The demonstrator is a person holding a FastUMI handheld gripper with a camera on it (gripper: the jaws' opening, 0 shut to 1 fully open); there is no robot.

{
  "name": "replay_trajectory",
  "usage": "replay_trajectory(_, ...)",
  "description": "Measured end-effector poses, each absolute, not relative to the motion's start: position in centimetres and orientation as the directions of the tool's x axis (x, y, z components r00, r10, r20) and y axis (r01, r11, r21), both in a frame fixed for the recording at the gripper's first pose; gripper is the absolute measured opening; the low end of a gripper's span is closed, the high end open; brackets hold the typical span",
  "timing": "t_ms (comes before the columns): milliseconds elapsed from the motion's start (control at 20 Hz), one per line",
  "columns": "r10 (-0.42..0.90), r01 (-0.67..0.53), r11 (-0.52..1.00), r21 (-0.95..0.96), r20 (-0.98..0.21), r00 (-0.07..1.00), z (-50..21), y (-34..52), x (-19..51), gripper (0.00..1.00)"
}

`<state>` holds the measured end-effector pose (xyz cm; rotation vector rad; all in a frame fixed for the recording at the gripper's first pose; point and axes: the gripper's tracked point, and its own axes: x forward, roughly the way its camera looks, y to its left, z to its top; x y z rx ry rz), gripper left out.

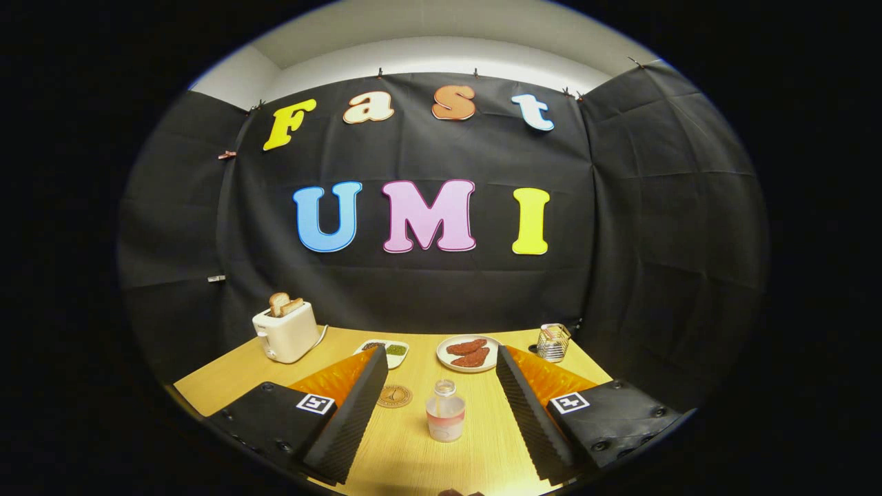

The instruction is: Take the bottle from table, then pour the juice into the cup, finally place the bottle on the coaster

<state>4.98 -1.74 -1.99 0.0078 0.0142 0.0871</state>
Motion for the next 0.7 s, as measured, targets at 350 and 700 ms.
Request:
replay_trajectory(350,0.103,-0.103,0.995,0.003,-0.011,0.995,-3.5,-2.2,7.0,0.97)
replay_trajectory(700,0.143,-0.143,0.989,-0.026,-0.028,0.989,-4.7,-1.1,8.4,0.97)
